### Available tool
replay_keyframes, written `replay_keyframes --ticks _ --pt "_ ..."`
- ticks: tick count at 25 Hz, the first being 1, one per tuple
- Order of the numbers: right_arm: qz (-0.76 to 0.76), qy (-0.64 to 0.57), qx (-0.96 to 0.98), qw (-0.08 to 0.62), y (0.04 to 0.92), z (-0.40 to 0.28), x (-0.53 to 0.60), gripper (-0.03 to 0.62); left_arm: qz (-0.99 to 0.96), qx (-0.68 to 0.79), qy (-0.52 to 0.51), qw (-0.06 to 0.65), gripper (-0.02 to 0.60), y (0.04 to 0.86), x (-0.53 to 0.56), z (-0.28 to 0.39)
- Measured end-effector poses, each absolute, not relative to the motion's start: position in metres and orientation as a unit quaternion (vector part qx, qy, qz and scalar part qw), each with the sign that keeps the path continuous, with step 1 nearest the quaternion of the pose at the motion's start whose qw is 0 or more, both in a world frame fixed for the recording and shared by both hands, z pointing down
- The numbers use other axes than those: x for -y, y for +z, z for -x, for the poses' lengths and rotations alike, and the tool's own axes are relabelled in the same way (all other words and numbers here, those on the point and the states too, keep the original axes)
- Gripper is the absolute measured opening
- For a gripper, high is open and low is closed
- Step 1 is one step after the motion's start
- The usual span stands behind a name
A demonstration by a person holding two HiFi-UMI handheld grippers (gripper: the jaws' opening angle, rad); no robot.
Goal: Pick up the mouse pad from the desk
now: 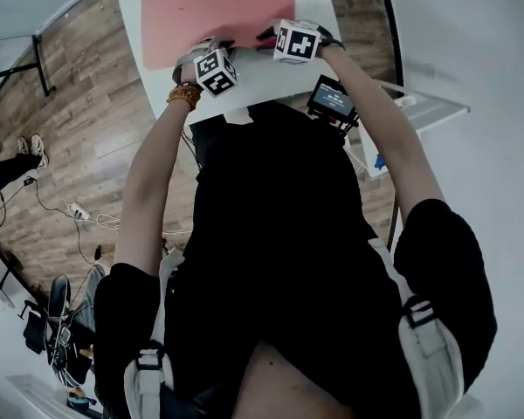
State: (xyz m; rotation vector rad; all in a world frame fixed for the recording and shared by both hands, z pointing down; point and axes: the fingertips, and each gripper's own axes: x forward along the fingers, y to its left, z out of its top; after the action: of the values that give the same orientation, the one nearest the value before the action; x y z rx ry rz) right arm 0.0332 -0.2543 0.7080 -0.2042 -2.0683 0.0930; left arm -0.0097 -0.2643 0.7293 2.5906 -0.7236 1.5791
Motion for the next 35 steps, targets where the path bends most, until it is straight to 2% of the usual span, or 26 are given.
replay_keyframes --ticks 2,3,6,7,9,10,14,16,24,29,35 --pt "0.088 0.003 0.866 0.493 0.702 -0.029 0.252 0.307 -0.834 0.233 0.498 0.041 0.020 0.725 0.266 0.009" --pt "0.091 -0.021 0.865 0.492 0.703 -0.027 0.250 0.344 -0.835 0.232 0.496 0.052 0.020 0.724 0.267 0.009" --pt "0.080 -0.087 0.853 0.508 0.716 -0.016 0.251 0.363 -0.838 0.225 0.493 0.066 0.020 0.718 0.271 0.005" --pt "0.061 -0.106 0.849 0.515 0.721 -0.012 0.259 0.331 -0.839 0.224 0.491 0.063 0.020 0.715 0.272 0.004" --pt "0.014 -0.130 0.843 0.522 0.725 -0.006 0.277 0.074 -0.842 0.225 0.488 0.048 0.022 0.708 0.275 0.003" --pt "0.000 -0.129 0.842 0.523 0.726 -0.005 0.283 0.043 -0.843 0.227 0.487 0.037 0.022 0.706 0.276 0.002" --pt "-0.002 -0.117 0.848 0.518 0.721 -0.008 0.285 0.043 -0.828 0.242 0.504 -0.034 0.028 0.711 0.278 0.012" --pt "-0.001 -0.114 0.848 0.518 0.718 -0.009 0.285 0.043 -0.823 0.262 0.502 -0.042 0.029 0.715 0.279 0.027" --pt "0.017 -0.105 0.844 0.525 0.723 -0.012 0.277 0.043 -0.794 0.315 0.518 0.046 0.067 0.740 0.270 0.118" --pt "0.019 -0.094 0.829 0.550 0.737 -0.025 0.277 0.051 -0.788 0.331 0.512 0.082 0.062 0.748 0.264 0.125" --pt "-0.001 0.024 0.832 0.554 0.751 -0.052 0.277 0.061 -0.789 0.311 0.507 0.152 0.049 0.752 0.258 0.113"
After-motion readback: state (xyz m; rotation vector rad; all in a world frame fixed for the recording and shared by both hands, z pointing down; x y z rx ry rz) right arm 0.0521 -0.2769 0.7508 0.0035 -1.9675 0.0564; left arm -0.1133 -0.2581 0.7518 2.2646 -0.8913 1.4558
